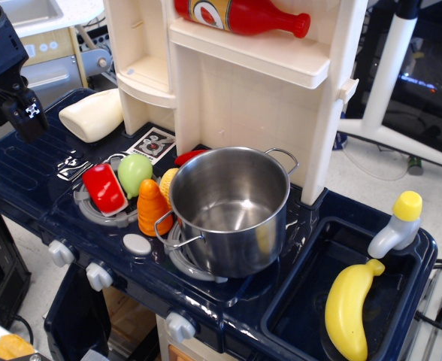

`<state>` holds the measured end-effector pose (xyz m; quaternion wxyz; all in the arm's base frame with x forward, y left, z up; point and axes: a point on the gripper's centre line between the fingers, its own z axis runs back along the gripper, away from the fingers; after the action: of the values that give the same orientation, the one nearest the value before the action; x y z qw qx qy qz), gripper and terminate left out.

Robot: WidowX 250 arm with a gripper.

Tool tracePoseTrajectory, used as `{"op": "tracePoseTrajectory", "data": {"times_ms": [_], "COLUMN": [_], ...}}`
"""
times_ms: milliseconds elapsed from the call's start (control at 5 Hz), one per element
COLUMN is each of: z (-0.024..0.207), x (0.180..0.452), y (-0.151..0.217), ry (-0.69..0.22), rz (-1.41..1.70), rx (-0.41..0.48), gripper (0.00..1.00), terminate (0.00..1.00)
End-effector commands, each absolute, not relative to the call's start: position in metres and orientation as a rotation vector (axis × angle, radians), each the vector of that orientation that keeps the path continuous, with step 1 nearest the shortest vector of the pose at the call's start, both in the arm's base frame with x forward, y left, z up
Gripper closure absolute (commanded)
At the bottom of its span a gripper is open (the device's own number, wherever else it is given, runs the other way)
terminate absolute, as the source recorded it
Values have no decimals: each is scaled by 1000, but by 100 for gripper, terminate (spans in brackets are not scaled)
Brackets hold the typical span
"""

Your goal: Put banana in pot or pan

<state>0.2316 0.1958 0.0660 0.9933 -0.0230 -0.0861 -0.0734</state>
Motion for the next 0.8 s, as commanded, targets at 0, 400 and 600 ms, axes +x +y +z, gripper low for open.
{"op": "tracePoseTrajectory", "data": {"times_ms": [0, 400, 600], "z": [66, 157, 186], "x": [232, 204, 201], "y": [196, 105, 57], "ry": [-172, -73, -62], "rz": [-147, -46, -69], "rx": [-46, 49, -5], "gripper": [0, 0, 0], "terminate": [0, 0, 0]}}
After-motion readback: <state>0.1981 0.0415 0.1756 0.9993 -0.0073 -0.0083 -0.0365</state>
